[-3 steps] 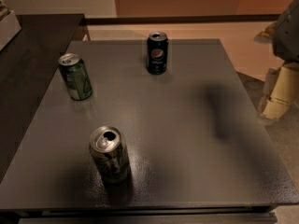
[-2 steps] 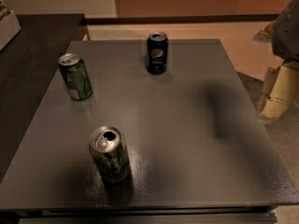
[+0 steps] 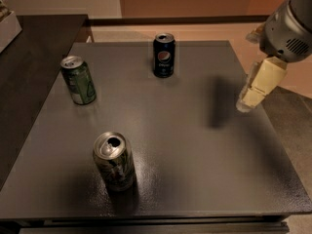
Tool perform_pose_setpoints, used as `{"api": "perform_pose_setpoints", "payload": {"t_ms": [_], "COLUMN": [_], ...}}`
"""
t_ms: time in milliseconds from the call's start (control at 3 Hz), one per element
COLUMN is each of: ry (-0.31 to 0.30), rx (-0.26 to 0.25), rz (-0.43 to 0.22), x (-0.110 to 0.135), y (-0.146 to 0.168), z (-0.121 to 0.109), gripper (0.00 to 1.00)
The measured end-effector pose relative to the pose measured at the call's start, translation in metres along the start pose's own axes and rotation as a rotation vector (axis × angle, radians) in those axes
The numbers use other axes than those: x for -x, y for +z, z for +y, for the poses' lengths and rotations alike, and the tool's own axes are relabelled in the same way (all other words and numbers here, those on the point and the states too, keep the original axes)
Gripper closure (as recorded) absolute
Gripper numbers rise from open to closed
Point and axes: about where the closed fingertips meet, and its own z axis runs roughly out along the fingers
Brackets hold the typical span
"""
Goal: Pick pepsi can
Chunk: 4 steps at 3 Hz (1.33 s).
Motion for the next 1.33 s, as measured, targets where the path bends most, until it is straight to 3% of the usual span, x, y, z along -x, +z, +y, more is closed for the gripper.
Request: {"api": "perform_pose_setpoints", "payload": {"t_ms": [1333], "ry": [0.165], "rx": [-0.050], "rz": [-0.322], "x": [0.073], "y": [0.089], "z": [-0.093], "gripper": [0.00]}}
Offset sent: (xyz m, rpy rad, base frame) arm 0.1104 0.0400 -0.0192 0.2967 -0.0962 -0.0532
